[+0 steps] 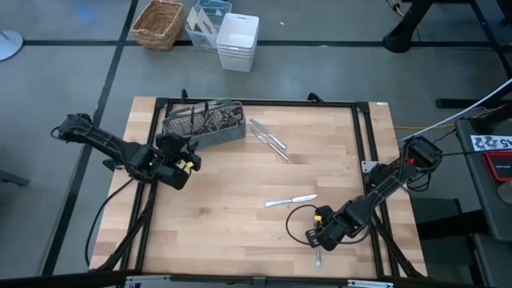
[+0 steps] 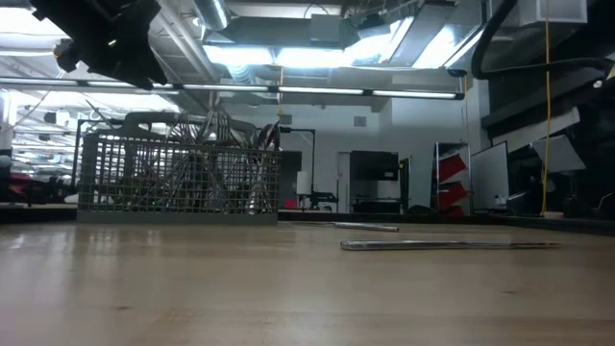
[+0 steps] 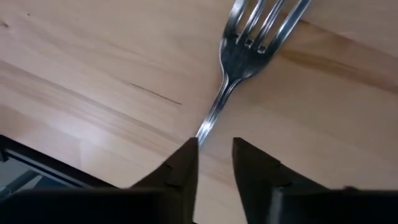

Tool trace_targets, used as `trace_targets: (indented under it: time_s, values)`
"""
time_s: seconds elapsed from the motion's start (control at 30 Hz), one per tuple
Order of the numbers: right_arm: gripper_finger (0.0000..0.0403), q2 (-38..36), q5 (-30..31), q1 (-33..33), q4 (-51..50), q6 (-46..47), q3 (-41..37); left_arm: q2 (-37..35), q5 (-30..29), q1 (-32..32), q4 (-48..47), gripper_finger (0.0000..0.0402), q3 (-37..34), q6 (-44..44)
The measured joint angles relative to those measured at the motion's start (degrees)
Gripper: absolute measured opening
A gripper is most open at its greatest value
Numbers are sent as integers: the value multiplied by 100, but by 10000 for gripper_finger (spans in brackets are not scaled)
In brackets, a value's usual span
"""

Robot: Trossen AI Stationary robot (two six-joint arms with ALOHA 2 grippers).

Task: Sort silverware
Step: Put the silver fork into the silverware rack

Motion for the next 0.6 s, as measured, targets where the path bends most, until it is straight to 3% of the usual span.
trace_targets:
  time_s: [0.23, 0.47, 0.6]
  values:
    - [155, 7, 378, -40, -5, 5, 0, 0, -2, -62, 0, 155, 1, 106]
    - [153, 112, 495, -33, -19, 9, 0, 0, -2, -62, 2, 155, -1, 160]
    - [145, 383, 240, -29, 30, 17, 1, 0, -2, -62, 2, 155, -1, 160]
